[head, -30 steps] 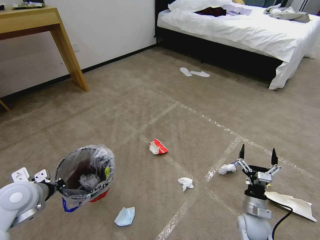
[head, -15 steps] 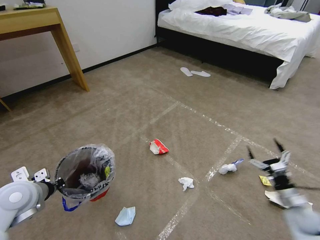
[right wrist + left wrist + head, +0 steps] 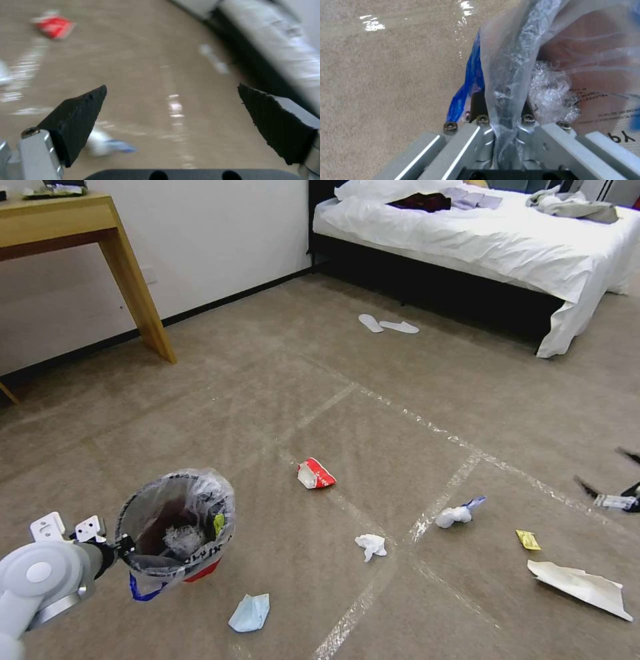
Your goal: Pick up the trash bin and place the garbage on the floor into it.
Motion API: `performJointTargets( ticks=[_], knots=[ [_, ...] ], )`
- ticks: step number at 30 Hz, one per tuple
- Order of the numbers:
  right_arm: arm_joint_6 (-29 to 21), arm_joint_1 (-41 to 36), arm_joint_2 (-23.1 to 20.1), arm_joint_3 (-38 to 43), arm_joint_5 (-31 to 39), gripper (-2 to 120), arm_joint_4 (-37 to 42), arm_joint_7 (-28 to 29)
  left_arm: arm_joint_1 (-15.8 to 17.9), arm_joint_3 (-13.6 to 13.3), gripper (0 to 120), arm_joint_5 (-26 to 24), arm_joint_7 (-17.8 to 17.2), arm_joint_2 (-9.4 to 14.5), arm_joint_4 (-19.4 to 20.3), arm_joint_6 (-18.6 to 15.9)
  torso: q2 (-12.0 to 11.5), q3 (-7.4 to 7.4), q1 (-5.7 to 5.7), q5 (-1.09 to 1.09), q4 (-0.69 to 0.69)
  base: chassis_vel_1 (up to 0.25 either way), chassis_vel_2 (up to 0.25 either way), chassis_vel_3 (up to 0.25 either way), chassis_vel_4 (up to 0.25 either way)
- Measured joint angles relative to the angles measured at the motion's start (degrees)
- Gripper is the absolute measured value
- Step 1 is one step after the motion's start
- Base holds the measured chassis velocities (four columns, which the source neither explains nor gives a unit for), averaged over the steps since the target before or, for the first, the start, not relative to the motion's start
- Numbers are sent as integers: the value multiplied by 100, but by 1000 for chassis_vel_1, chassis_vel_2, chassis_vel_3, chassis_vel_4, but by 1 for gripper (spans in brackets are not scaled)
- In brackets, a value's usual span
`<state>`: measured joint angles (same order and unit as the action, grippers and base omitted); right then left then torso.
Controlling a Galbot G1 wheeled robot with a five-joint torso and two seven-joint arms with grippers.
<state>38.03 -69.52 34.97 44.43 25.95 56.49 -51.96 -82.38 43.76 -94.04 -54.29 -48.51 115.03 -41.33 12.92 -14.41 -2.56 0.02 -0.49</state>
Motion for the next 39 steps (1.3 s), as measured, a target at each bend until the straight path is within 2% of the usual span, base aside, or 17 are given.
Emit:
performJointTargets(
  ticks=[2, 4, 6, 12, 14, 15, 18, 20, 22, 24, 28, 29, 33, 35, 37, 38, 39],
  knots=[
    [-42, 101, 47, -144, 26, 100, -142, -377, 36, -38, 1, -2, 5, 55, -16, -1, 0, 0, 0, 2, -2, 0, 0, 0, 0],
    [-61, 166, 60, -218, 23, 100, -206, -502, 41, -41, 1, -6, 12, 78, -18, 0, 0, 0, 0, 5, -4, 0, 0, 0, 0],
    [-66, 544, 111, -682, 24, 100, -534, -859, 45, -24, 1, -48, 30, 173, -35, -2, 0, 0, 0, 0, -2, 0, 0, 0, 0],
    [-140, 1104, 213, -1505, 20, 100, -613, -965, 17, 51, 1, -61, 59, 206, -47, -4, 0, 0, 0, -4, -4, 0, 0, 0, 0],
    [-169, 1549, 380, -2153, -171, 100, -643, -929, -9, 66, 1, -41, 45, 143, -25, -4, 0, 0, 0, -3, -1, 0, 0, 0, 0],
    [-170, 1961, 575, -2772, -337, 100, -740, -889, -24, 67, 1, -16, 31, 77, 0, 2, 0, 0, 0, -2, -2, 0, 0, 0, 0],
    [-167, 2311, 763, -3239, -491, 100, -853, -865, -39, 65, 1, 9, 3, 16, 16, 5, 0, -1, 0, 1, -3, 0, 0, 0, 0],
    [-110, 3206, 1311, -4258, -934, 100, -1312, -812, -81, 60, 1, 97, -16, -137, 21, 20, 0, -1, 0, -2, 2, 0, 0, 0, 0],
    [-136, 3389, 1435, -4475, -1033, 100, -1413, -765, -95, 60, 1, 123, -19, -172, 15, 22, 0, -1, -1, -1, 2, 0, 0, 0, 0],
    [-315, 3997, 1887, -5260, -1413, 100, -1751, -264, -158, 90, 1, 216, -27, -280, -11, 28, 0, -1, 0, -3, 3, 0, 0, 0, 0],
    [-420, 4469, 2241, -5731, -1759, 100, -2191, 37, -178, 114, 1, 254, -25, -325, -39, 40, 0, -2, 0, 0, -2, 0, 0, 0, 0],
    [-427, 4768, 2446, -5895, -1899, 100, -2474, 5, -181, 125, 1, 272, -26, -342, -46, 46, 0, -1, -1, 0, -5, 0, 0, 0, 0],
    [-476, 5258, 2670, -6311, -1921, 100, -2765, -245, -191, 138, 1, 301, -17, -385, -66, 48, 0, -1, -1, -4, -3, 0, 0, 0, 0],
    [-477, 5461, 2797, -6491, -1918, 100, -2879, -452, -189, 145, 1, 319, -19, -406, -84, 48, 0, 0, 0, -6, -4, 0, 0, 0, 0],
    [-470, 5773, 3135, -6784, -2028, 100, -3182, -878, -175, 151, 1, 320, -5, -431, -91, 48, 0, 0, 0, -2, -4, 0, 0, 0, 0],
    [-470, 5773, 3135, -6784, -2028, 100, -3182, -878, -175, 151, 1, 320, -5, -431, -91, 48, 0, 0, 0, -2, -4, 0, 0, 0, 0],
    [-418, 5896, 3345, -6902, -2133, 100, -3405, -1036, -171, 154, 1, 321, -8, -434, -91, 48, 0, 0, 0, -2, -1, 0, 0, 0, 0]
  ],
)
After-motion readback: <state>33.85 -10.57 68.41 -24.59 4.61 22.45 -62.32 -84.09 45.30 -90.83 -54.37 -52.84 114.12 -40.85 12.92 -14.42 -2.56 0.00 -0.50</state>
